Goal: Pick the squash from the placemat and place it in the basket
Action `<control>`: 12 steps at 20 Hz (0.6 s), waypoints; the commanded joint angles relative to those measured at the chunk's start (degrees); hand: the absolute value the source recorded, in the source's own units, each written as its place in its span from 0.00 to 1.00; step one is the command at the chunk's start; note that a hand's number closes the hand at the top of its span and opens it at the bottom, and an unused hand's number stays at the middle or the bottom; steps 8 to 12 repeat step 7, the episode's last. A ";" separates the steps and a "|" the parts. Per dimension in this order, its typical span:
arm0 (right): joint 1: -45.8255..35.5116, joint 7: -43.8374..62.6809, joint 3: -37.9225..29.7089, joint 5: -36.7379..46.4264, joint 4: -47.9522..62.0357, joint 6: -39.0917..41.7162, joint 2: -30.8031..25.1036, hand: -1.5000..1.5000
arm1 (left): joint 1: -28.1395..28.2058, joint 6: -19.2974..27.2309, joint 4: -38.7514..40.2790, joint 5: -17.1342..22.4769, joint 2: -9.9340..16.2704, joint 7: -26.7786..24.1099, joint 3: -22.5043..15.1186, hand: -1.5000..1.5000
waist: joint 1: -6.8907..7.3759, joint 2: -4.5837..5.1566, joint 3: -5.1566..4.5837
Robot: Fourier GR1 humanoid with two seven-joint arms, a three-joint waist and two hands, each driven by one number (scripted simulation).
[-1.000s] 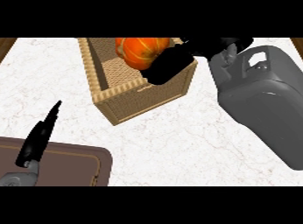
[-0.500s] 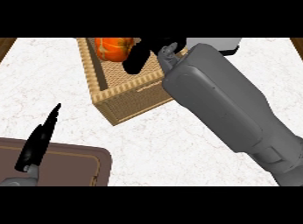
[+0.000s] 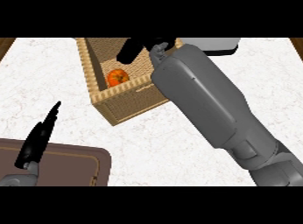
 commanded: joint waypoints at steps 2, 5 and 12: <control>0.06 0.89 -5.90 -0.29 1.50 -6.85 1.13 0.00 | 0.76 -2.22 -2.26 1.57 1.63 1.12 1.58 0.50 | -0.07 -0.16 0.03; 2.58 1.72 -9.97 -2.22 -0.19 -7.45 -2.77 0.00 | 1.03 1.33 0.63 -1.50 -1.55 -0.19 -0.50 0.50 | -0.96 -0.12 0.02; 3.76 3.00 -11.92 -2.45 -0.05 -8.66 -3.89 0.00 | 5.30 -0.29 -2.09 0.49 -0.19 -2.75 0.78 0.50 | -0.48 -0.28 0.03</control>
